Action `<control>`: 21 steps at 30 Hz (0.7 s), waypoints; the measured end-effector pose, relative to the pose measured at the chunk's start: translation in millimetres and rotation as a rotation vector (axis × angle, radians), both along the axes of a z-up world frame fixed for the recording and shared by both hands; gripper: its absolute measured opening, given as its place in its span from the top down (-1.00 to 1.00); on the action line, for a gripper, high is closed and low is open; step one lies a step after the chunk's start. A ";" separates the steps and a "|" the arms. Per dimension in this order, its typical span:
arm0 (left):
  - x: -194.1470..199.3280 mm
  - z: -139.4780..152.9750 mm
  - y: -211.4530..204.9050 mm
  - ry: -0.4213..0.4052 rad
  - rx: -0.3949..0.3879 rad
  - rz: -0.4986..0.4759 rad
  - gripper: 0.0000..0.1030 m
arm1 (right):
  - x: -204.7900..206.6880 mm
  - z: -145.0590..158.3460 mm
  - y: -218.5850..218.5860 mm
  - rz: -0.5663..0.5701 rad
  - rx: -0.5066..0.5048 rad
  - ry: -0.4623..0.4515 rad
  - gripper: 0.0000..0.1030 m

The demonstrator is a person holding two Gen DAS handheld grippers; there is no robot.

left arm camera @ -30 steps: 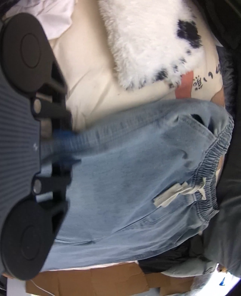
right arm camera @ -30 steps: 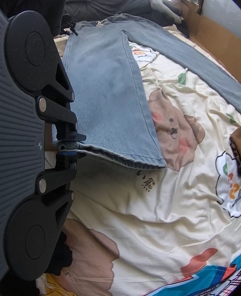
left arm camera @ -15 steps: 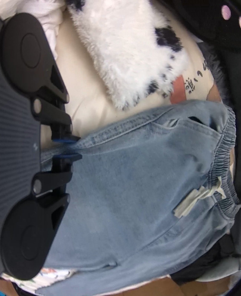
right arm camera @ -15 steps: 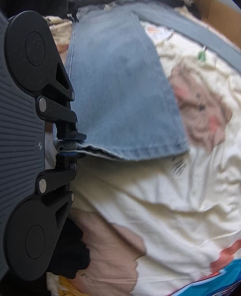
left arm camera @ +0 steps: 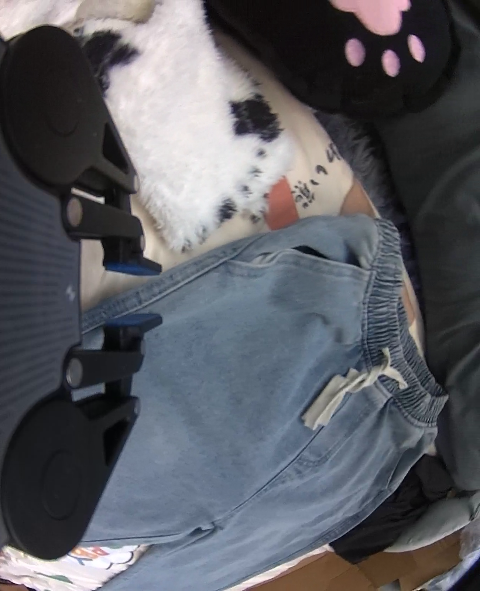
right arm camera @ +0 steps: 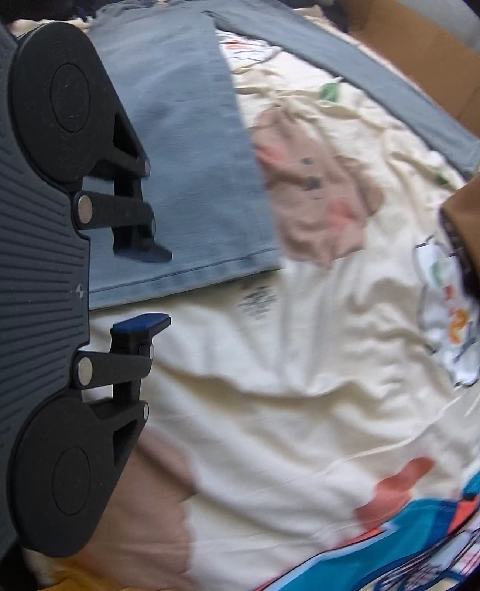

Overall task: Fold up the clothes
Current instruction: 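Open both grippers and release the jeans on the sheet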

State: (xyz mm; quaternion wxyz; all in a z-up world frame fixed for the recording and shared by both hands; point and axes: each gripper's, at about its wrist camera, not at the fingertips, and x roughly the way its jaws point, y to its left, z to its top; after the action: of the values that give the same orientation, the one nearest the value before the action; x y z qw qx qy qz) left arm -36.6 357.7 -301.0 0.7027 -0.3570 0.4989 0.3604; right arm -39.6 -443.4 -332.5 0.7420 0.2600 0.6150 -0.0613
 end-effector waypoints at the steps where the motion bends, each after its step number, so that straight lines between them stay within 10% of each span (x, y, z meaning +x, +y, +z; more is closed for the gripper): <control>1: 0.6 3.1 -0.1 0.005 0.006 -0.010 0.54 | 5.4 -2.7 0.4 0.000 -0.005 -0.020 0.22; 16: 66.5 4.2 -32.5 -0.018 0.010 -0.205 0.54 | 56.8 -38.1 19.9 0.115 -0.081 -0.105 0.18; 21: 95.1 -6.2 -55.3 -0.023 -0.005 -0.287 0.55 | 47.6 -34.4 18.0 0.082 -0.108 -0.137 0.74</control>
State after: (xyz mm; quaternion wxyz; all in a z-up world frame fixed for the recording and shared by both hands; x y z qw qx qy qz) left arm 58.4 302.4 -307.2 0.7518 -0.2878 0.5376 0.2507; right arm 8.0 -425.4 -366.8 0.7972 0.1976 0.5687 -0.0459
